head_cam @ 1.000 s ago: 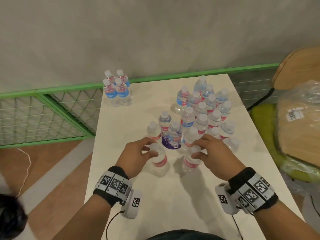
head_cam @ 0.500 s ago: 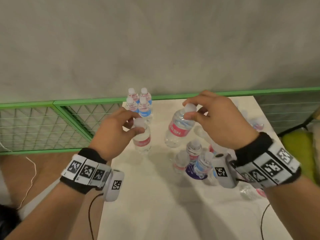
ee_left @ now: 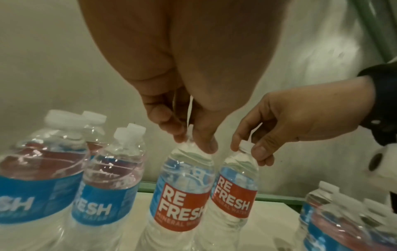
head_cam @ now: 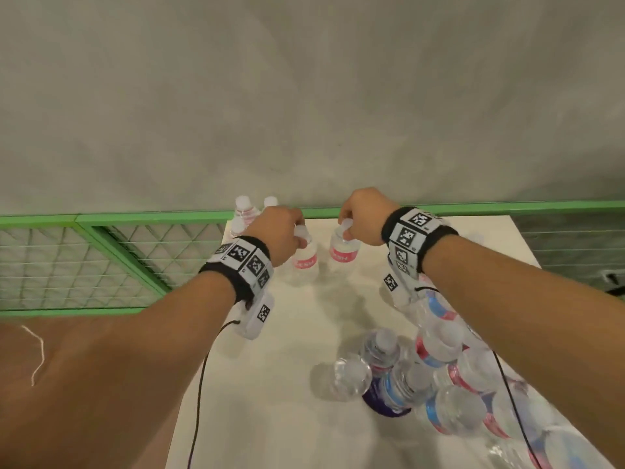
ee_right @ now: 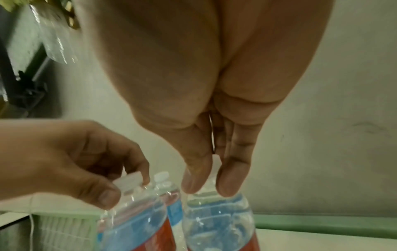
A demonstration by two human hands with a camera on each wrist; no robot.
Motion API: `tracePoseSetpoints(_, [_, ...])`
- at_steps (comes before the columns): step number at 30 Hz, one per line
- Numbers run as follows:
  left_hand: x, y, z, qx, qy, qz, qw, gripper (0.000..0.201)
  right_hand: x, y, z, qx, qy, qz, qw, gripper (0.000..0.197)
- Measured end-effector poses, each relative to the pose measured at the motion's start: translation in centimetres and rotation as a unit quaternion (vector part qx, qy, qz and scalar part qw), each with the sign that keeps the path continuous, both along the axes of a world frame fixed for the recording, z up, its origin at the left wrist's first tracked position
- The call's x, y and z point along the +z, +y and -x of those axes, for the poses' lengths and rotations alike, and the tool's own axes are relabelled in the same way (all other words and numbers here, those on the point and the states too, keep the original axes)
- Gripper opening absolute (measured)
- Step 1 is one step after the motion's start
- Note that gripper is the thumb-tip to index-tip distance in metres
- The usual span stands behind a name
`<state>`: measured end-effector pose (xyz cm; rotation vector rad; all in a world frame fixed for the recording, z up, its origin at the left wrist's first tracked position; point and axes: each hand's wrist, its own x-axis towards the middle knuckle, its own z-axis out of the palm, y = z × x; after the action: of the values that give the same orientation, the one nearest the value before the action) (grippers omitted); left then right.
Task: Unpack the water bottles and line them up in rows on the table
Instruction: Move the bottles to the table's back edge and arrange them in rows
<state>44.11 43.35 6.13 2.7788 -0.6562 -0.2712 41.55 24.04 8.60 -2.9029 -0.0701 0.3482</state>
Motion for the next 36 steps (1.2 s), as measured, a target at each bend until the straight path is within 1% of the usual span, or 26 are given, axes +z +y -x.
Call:
tracePoseSetpoints(5, [-0.3,-2.1,-3.8,0.008,-0.024,-0.061,0.998,0.036,-1.9,0.0,-4.1,0.006,0.005,0.029,1.0,0.022])
tracePoseSetpoints(7, [-0.5,-2.6,-5.0,0.012,-0.032,-0.075,0.997,0.036,-2.4,0.1,-5.3,0.004,0.001,0.04,0.999,0.023])
tracePoseSetpoints(11, [-0.9,-3.1,-6.5,0.021,-0.028,-0.084,0.996,0.033,-3.5,0.3,-7.4,-0.007,0.0,0.042,0.999,0.031])
tracePoseSetpoints(15, [-1.5,-3.1,-7.3,0.014,-0.036,-0.07,0.997,0.032,-4.1,0.5,-9.0,-0.024,0.006,0.027,0.999,0.034])
tracePoseSetpoints(17, [-1.8,-2.9,-7.5,0.015,-0.041,-0.053,0.998,0.037,-4.1,0.6,-9.5,-0.028,0.014,0.025,0.999,0.035])
tracePoseSetpoints(20, [-2.3,-2.7,-7.3,0.043,-0.042,-0.005,0.998,0.045,-4.2,0.8,-9.8,-0.029,0.024,0.031,0.999,0.039])
tracePoseSetpoints(23, [-2.7,-3.1,-7.1,0.07,-0.047,0.022,0.996,0.041,-4.6,0.8,-9.8,-0.025,0.018,0.043,0.999,0.036])
tracePoseSetpoints(26, [-2.8,-3.4,-7.4,0.077,-0.043,0.019,0.996,0.033,-5.1,0.5,-9.7,-0.021,0.007,0.045,0.999,0.036])
tracePoseSetpoints(29, [-2.8,-3.3,-7.5,0.082,-0.029,0.042,0.995,0.031,-5.3,0.0,-9.6,-0.022,-0.002,0.041,0.999,0.036])
tracePoseSetpoints(33, [-2.9,-2.9,-7.1,0.077,-0.031,0.068,0.994,0.042,-5.6,-0.3,-9.6,-0.02,-0.015,0.034,0.999,0.038])
tracePoseSetpoints(36, [-3.0,-2.9,-7.1,0.088,-0.039,0.076,0.992,0.046,-5.5,-0.1,-9.7,-0.015,-0.013,0.039,0.999,0.036])
